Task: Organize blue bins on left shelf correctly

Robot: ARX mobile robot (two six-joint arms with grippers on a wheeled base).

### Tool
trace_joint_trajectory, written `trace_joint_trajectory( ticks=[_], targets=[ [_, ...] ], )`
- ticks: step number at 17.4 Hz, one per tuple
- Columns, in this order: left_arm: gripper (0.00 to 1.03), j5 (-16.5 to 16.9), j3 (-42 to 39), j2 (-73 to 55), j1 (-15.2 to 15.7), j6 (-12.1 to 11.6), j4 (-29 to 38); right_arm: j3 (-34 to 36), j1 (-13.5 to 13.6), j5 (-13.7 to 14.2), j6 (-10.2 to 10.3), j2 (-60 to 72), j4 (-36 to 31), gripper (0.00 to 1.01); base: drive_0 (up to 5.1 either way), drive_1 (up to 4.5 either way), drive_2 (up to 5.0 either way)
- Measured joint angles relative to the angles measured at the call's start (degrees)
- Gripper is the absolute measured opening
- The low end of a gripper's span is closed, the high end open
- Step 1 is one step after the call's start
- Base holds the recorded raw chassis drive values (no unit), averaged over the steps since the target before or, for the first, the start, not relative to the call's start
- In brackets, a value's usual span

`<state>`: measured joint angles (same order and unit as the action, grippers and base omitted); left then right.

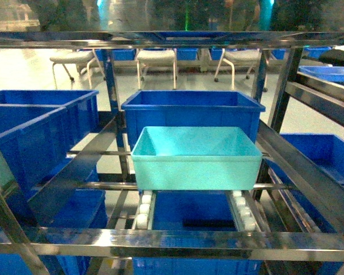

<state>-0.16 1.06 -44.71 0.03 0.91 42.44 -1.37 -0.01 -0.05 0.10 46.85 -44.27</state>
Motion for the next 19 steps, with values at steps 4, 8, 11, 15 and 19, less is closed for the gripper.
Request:
trace_joint_trajectory(
  ticks=[4, 8, 11, 15, 19],
  targets=[
    [0.02, 0.0, -0.3, 7.5, 0.0, 0.0, -6.2, 0.5, 0.0, 0.0, 0.0, -7.1, 5.6, 0.02, 0.0, 0.0, 0.0],
    [0.02, 0.0, -0.3, 19.0, 0.0, 0.0, -16.8, 0.5, 0.0, 0.0, 0.0, -19.1, 16.7, 0.02, 0.0, 0.0, 0.0],
    [0.02, 0.0, -0.3, 25.0, 0.0, 0.0, -22.7, 0.6, 0.0, 0.0, 0.0, -25.6, 23.0, 0.02, 0.0, 0.0, 0.0],
    [0.02, 0.0, -0.3, 31.3, 0.0, 0.0, -29.0, 0.6, 0.0, 0.0, 0.0, -32.3, 29.7, 0.02, 0.0, 0.0, 0.0],
    [0.02, 0.0, -0.3, 34.8, 0.0, 0.0, -32.5, 0.6, 0.0, 0.0, 0.0, -36.2, 33.6, 0.02, 0.0, 0.0, 0.0]
  ],
)
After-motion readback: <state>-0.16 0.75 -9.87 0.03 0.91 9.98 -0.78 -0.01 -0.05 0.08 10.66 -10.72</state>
